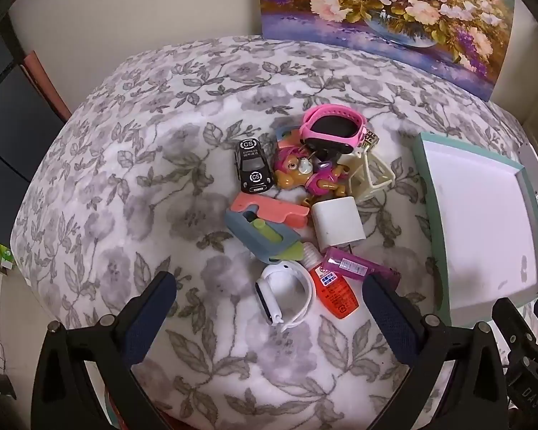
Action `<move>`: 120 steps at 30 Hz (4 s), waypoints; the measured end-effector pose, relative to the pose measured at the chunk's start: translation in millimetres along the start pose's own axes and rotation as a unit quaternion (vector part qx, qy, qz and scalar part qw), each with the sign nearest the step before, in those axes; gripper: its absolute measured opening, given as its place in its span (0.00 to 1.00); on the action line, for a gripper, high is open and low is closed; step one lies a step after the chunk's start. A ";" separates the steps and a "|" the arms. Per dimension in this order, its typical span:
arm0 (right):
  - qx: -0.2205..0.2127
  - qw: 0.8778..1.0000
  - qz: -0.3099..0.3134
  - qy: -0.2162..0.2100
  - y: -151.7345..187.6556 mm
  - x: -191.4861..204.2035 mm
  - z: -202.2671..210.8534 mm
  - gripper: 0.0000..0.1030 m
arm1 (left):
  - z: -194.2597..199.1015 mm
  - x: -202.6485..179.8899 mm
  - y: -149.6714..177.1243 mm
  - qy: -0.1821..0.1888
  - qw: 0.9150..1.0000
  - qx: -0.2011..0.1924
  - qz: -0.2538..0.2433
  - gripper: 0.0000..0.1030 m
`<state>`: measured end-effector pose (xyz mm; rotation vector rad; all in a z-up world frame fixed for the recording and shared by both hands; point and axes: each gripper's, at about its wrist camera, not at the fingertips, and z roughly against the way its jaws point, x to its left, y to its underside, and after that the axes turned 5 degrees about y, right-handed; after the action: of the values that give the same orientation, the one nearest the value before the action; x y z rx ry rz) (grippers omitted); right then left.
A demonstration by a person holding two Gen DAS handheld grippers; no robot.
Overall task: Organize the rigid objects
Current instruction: 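Move both tools toward the pile of small items, then grasp the white smartwatch with the left tool while the right tool grasps the purple lighter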
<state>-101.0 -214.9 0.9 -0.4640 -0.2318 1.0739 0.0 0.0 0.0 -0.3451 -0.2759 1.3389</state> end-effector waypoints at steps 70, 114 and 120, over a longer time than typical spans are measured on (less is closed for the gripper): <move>-0.002 0.997 0.007 -0.077 -20.6 56.3 7.0 1.00 | -23.9 60.3 -16.8 0.024 0.995 0.042 0.088 1.00; 0.093 0.990 0.004 -0.109 -6.8 122.7 -58.2 1.00 | -93.4 51.7 30.4 0.069 0.984 0.104 0.129 0.12; 0.113 0.989 -0.009 -0.094 -7.2 129.8 -75.9 1.00 | -91.7 66.7 29.1 0.077 0.982 0.109 0.131 0.13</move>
<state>-4.6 -122.0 -67.8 -0.1575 -0.2757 1.1122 23.5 63.0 -95.8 -0.3042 0.0491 1.5753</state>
